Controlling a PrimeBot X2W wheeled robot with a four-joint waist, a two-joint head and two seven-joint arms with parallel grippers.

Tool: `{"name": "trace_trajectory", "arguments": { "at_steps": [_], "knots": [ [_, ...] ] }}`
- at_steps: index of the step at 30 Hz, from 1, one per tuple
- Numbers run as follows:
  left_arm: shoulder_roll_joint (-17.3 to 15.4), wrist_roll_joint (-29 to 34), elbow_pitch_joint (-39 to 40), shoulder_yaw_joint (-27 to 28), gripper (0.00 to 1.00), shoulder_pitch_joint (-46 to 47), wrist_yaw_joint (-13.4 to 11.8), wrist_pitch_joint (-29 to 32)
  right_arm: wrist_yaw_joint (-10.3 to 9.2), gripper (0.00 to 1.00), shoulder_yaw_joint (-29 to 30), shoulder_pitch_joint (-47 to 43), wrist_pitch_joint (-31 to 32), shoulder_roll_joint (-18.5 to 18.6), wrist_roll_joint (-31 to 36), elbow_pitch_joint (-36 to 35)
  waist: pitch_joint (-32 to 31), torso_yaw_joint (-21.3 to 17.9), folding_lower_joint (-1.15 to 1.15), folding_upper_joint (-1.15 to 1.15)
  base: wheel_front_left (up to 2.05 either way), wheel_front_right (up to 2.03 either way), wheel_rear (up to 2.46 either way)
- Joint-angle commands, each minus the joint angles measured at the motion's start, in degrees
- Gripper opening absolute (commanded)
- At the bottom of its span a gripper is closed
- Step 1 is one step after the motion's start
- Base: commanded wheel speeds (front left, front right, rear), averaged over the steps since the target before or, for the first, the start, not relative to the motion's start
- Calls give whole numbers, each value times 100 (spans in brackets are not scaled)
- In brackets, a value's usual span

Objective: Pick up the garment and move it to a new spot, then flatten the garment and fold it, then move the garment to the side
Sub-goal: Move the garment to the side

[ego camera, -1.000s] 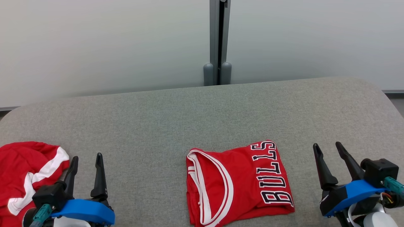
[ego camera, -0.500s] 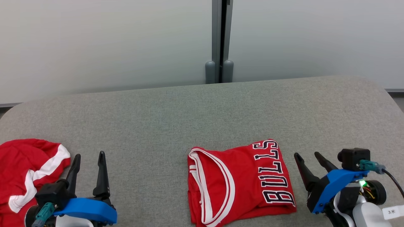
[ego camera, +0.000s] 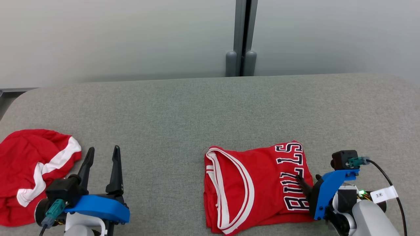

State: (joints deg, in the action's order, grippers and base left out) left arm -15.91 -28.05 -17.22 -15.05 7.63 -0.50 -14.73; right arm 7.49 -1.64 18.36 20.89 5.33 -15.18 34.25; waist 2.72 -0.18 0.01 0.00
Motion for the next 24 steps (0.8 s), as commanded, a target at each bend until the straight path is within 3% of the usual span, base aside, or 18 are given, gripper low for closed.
{"name": "trace_trajectory", "arguments": {
  "at_steps": [1,10,11,12,24],
  "knots": [
    [14,31,-14,9,100,93,13,-6,1,100,-17,95,17,28,-4,51,20,23,-1,0,0,0,0],
    [28,34,-143,-62,100,246,98,-24,1,100,-427,357,630,58,-378,956,112,87,-1,0,0,0,0],
    [29,34,-162,-63,100,257,102,-26,1,42,-510,361,649,92,-417,982,123,90,-1,0,0,0,0],
    [29,31,-170,-58,100,279,111,-26,2,0,-621,396,622,134,-425,959,143,91,-1,0,0,0,0],
    [19,80,-1,184,100,482,139,-47,0,0,-1991,1638,265,1483,-446,-119,643,-356,-1,0,0,0,0]
  ]
}}
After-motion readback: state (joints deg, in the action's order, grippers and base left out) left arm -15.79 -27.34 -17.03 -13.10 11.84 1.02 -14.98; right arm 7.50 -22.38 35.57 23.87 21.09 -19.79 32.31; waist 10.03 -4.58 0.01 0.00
